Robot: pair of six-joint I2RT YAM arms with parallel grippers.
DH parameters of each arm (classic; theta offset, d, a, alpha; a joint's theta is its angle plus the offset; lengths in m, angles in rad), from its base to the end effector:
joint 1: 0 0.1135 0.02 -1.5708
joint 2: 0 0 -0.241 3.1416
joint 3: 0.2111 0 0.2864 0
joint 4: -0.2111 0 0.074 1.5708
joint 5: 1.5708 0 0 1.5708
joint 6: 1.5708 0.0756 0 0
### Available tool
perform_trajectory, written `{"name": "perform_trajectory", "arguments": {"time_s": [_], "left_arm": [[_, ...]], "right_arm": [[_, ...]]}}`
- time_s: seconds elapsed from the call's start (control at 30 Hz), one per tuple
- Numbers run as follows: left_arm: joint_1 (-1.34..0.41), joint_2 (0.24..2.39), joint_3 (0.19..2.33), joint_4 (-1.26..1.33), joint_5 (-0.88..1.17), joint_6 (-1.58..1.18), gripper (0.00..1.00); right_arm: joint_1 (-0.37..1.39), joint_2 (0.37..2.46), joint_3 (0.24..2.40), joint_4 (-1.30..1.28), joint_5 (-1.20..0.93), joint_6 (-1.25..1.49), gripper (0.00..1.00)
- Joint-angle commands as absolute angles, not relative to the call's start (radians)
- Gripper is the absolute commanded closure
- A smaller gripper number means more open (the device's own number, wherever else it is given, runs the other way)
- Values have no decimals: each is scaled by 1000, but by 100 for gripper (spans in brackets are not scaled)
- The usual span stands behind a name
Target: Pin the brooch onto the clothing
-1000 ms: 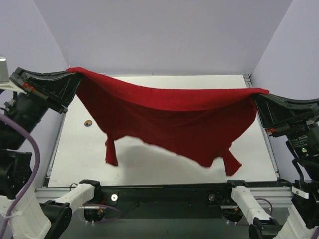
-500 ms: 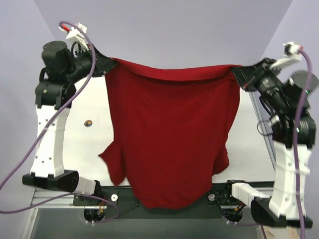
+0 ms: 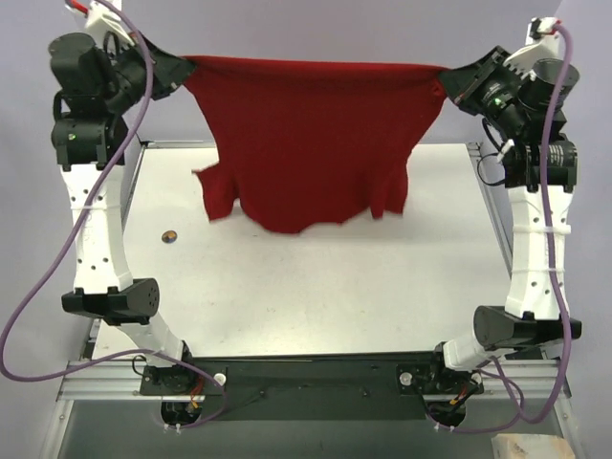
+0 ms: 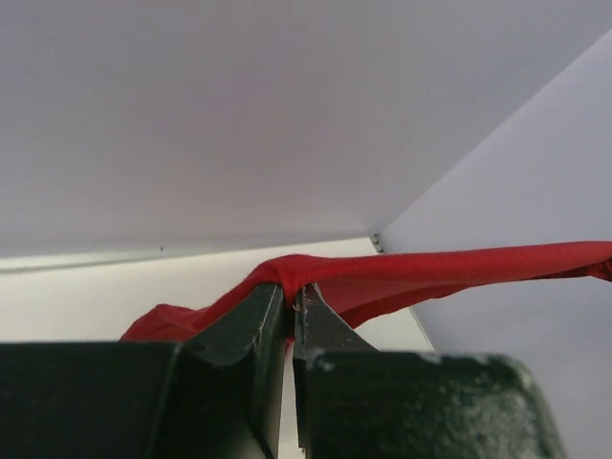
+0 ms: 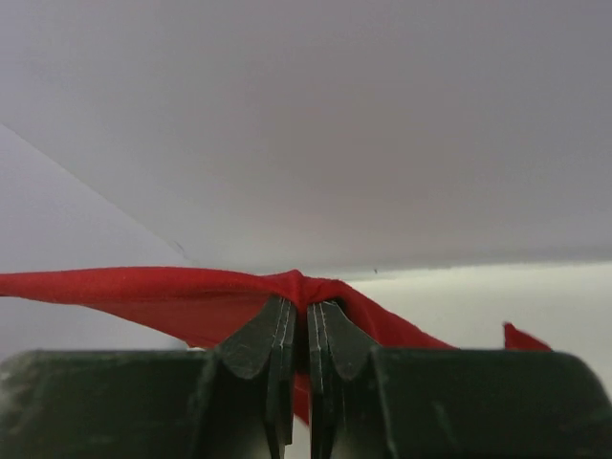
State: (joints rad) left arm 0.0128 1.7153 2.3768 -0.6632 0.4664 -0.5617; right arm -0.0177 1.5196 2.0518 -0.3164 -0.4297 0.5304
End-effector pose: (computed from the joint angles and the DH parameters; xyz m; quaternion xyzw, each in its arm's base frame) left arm 0.3807 -0.0291 0.5711 -0.0385 0.7066 -0.3437 0.6173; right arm 0.3584 0.0252 0.5786 0.0058 0.6345 0.3223 0.7025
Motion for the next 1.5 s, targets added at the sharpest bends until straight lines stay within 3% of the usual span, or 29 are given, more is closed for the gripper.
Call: {"name": "perform_trajectory", "arguments": {"time_s": [0.0, 0.2, 0.4, 0.53, 0.7, 0.8, 1.07, 1.37, 1.47], "left_arm": [[58, 1652, 2474, -557, 445, -575, 100], [58, 1521, 2233, -555, 440, -531, 100], [55, 1268, 1581, -427, 449, -546, 100], [45, 1125, 1179, -394, 475, -571, 100], [-49, 936, 713, -382, 471, -656, 100], [-98, 852, 547, -426, 430, -722, 100], [-241, 774, 425, -534, 302, -877, 100], [-298, 780, 463, -666, 261, -893, 90], [-302, 715, 489, -758, 255, -894, 85]], "right_arm": [[-29, 1401, 2108, -149, -364, 555, 100], [-29, 1226, 1825, -83, -327, 538, 100], [-29, 1033, 1381, -112, -333, 526, 100], [-17, 872, 916, -210, -235, 520, 100], [-25, 640, 623, -383, -172, 659, 100], [-25, 552, 503, -480, -163, 756, 100], [-25, 543, 396, -640, -155, 836, 100], [-26, 581, 449, -768, -138, 845, 99], [-25, 574, 485, -830, -166, 838, 93]]}}
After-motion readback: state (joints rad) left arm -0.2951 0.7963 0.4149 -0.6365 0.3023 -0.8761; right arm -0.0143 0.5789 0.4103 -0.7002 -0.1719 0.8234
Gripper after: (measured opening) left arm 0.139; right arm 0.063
